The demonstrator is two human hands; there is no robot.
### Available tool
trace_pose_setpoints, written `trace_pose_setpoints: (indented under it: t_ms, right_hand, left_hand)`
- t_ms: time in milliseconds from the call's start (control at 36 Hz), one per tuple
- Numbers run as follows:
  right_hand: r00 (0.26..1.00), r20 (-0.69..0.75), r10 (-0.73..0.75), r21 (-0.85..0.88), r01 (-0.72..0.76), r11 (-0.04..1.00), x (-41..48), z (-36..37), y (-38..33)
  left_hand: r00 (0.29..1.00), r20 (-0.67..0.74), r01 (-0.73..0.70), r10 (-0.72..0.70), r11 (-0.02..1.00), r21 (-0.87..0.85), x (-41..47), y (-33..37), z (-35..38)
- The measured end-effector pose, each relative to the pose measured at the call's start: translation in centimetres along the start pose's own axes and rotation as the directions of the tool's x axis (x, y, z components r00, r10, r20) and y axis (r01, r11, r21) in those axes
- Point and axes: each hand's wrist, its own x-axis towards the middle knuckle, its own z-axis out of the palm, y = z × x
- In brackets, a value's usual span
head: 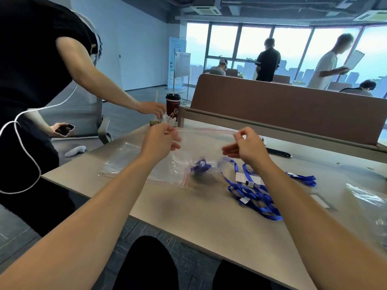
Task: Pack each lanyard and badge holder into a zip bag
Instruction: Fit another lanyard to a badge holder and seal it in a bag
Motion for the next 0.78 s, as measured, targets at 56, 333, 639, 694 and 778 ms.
trace_pose_setpoints:
  t_ms: [56, 333, 639, 694, 778]
  right_hand:
    - [0.998, -0.058, -0.037, 0.054, 0.040, 0.998, 0.1, -0.6, -0.9]
    - [0.950, -0.277, -0.144, 0.143, 0.189, 0.972, -0.7, -8.0, -4.3]
    - [0.870, -0.453, -0.192, -0.095, 0.167, 0.981, -6.1, -20.3, -4.4]
    - [0.847, -0.496, -0.190, -0.148, 0.134, 0.980, -7.4, -22.4, -3.9]
    - [0.820, -0.546, -0.170, -0.178, 0.084, 0.980, -9.2, -25.4, -2.9]
  left_hand:
    - [0.997, -0.031, -0.065, 0.065, 0.998, -0.025, 0.2, 1.2, 0.2]
    - [0.976, 0.010, -0.214, 0.219, 0.962, -0.169, 1.6, 8.8, 3.5]
    - [0.918, 0.052, -0.375, 0.393, 0.904, -0.207, -1.3, 15.4, 14.6]
    - [0.914, 0.101, -0.361, 0.393, 0.902, -0.237, -2.2, 16.3, 16.7]
    - [0.895, 0.187, -0.342, 0.405, 0.893, -0.294, -3.6, 17.3, 19.8]
